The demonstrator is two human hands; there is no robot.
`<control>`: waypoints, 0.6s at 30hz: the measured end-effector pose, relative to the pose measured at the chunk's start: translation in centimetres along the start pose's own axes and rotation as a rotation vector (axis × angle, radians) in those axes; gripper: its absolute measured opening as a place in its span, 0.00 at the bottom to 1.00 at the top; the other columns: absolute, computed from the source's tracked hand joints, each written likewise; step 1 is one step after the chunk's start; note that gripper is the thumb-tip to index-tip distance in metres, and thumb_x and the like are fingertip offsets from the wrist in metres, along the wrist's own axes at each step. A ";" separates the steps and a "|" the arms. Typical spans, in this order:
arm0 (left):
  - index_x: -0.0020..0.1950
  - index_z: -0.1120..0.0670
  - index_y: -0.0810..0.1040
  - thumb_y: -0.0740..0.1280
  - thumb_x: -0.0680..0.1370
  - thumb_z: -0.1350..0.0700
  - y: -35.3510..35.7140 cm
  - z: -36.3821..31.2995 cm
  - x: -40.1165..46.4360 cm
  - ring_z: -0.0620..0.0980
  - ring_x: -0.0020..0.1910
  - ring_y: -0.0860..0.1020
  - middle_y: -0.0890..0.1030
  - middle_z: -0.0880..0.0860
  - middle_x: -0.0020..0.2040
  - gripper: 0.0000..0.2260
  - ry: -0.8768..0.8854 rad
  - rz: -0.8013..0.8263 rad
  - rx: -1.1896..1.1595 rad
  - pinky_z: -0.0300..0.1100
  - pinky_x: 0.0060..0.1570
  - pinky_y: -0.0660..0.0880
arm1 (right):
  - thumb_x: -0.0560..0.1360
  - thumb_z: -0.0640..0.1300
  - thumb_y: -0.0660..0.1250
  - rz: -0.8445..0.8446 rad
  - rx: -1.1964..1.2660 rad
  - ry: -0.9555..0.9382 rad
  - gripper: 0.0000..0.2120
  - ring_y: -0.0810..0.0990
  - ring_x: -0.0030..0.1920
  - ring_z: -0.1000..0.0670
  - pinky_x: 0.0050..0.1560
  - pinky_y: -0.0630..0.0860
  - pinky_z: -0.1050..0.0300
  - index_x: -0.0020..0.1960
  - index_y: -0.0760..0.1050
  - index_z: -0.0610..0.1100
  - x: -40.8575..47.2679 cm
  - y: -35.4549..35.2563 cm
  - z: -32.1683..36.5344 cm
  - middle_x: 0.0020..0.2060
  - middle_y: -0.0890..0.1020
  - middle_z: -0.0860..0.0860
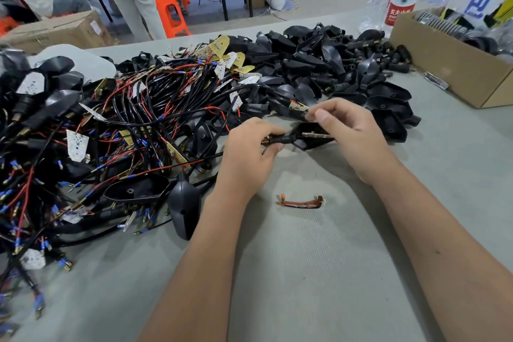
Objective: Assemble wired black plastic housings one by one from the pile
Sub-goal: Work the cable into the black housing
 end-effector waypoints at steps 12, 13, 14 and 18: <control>0.59 0.55 0.84 0.72 0.77 0.61 0.1 2.2 -0.4 0.45 0.55 0.80 0.84 0.48 0.54 0.10 -0.095 0.060 0.026 0.43 0.58 0.76 | 0.73 0.44 0.78 -0.008 -0.321 -0.135 0.10 0.77 0.50 0.52 0.50 0.76 0.53 0.52 0.83 0.53 0.3 -0.6 0.0 0.50 0.78 0.54; 0.59 0.54 0.84 0.72 0.77 0.61 0.2 2.2 -0.4 0.45 0.55 0.80 0.84 0.47 0.54 0.11 -0.093 0.067 0.028 0.43 0.59 0.76 | 0.73 0.43 0.78 0.011 -0.341 -0.128 0.07 0.77 0.50 0.52 0.50 0.76 0.52 0.49 0.84 0.53 0.3 -0.4 0.0 0.49 0.78 0.54; 0.58 0.54 0.84 0.72 0.77 0.61 0.3 2.1 -0.4 0.45 0.55 0.80 0.84 0.47 0.54 0.11 -0.090 0.074 0.028 0.43 0.59 0.76 | 0.73 0.43 0.78 0.025 -0.356 -0.126 0.06 0.77 0.50 0.51 0.50 0.76 0.50 0.46 0.84 0.52 0.3 -0.2 0.0 0.48 0.78 0.53; 0.54 0.51 0.84 0.75 0.73 0.57 0.6 1.5 -0.3 0.45 0.48 0.79 0.82 0.45 0.47 0.10 -0.069 0.088 0.032 0.43 0.52 0.75 | 0.74 0.43 0.77 0.015 -0.287 -0.131 0.03 0.78 0.49 0.50 0.47 0.76 0.50 0.45 0.85 0.50 0.2 -0.3 0.5 0.46 0.80 0.52</control>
Point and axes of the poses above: each hand's wrist, its own x-axis towards the middle knuckle, its own y-axis out of the palm, z = x × y, the point moved 10 cm from there along x, towards the middle knuckle
